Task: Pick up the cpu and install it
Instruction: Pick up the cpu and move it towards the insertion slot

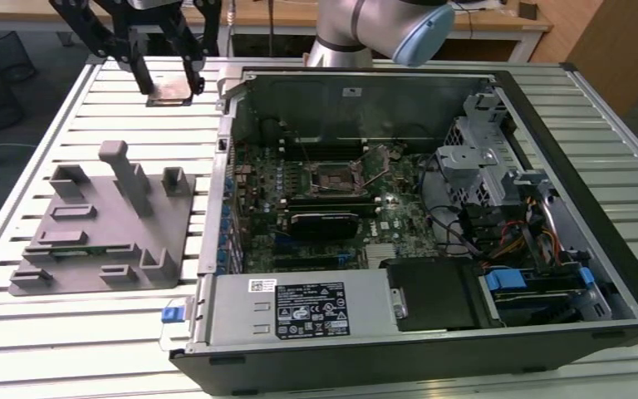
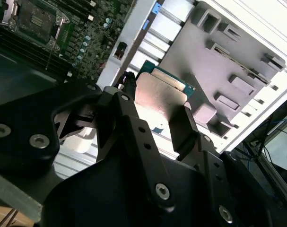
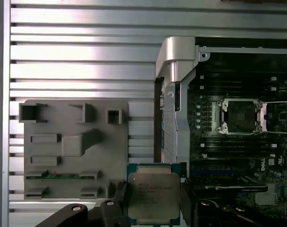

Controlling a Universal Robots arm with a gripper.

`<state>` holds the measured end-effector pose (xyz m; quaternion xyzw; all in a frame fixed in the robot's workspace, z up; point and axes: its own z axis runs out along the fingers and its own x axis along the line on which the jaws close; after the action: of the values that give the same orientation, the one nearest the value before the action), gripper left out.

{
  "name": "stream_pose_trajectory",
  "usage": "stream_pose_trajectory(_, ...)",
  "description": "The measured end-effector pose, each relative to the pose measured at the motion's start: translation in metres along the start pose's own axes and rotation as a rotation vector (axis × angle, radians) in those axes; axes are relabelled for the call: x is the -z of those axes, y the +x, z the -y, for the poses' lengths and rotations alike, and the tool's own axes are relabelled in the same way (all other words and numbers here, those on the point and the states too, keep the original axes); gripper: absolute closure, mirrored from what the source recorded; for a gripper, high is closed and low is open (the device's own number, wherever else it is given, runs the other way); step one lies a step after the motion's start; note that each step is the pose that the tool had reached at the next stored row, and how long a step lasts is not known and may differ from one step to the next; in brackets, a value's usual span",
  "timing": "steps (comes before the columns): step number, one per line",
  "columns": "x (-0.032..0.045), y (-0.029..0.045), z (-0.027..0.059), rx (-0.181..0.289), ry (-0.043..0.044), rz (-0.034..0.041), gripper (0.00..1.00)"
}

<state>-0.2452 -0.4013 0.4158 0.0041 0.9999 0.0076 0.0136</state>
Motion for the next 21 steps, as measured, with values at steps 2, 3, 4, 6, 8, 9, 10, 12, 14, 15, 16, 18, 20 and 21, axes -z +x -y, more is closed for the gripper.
stream_pose_trajectory(2, -0.0001, -0.0074, -0.0001, 0.0, 0.0001, -0.0001, 0.47)
stream_pose_trajectory(3, -0.0002, -0.0115, -0.0001, 0.0, 0.0002, -0.0001, 0.47)
stream_pose_trajectory(4, -0.0004, -0.0151, -0.0001, 0.0, 0.0001, -0.0001, 0.47)
stream_pose_trajectory(6, -0.0007, -0.0239, -0.0002, 0.0, 0.0001, 0.0, 0.47)
stream_pose_trajectory(8, -0.001, -0.0331, -0.0003, 0.0, 0.0001, -0.0001, 0.47)
stream_pose_trajectory(9, -0.0012, -0.0376, -0.0003, 0.0, 0.0002, -0.0002, 0.47)
stream_pose_trajectory(10, -0.0014, -0.0421, -0.0003, 0.0, 0.0002, -0.0001, 0.47)
stream_pose_trajectory(12, -0.002, -0.051, -0.0004, 0.0, 0.0, 0.0, 0.47)
stream_pose_trajectory(14, -0.0025, -0.0605, -0.0005, 0.0, 0.0, -0.0001, 0.47)
stream_pose_trajectory(15, -0.0027, -0.065, -0.0006, 0.0, 0.0002, -0.0002, 0.47)
stream_pose_trajectory(16, -0.003, -0.0694, -0.0007, 0.0, 0.0001, -0.0001, 0.47)
stream_pose_trajectory(18, -0.0035, -0.0784, -0.0009, 0.0, 0.0, 0.0, 0.47)
stream_pose_trajectory(20, -0.0039, -0.0869, -0.0013, 0.0, 0.0, 0.0, 0.47)
stream_pose_trajectory(21, -0.0041, -0.0913, -0.0015, 0.0, 0.0001, 0.0, 0.47)
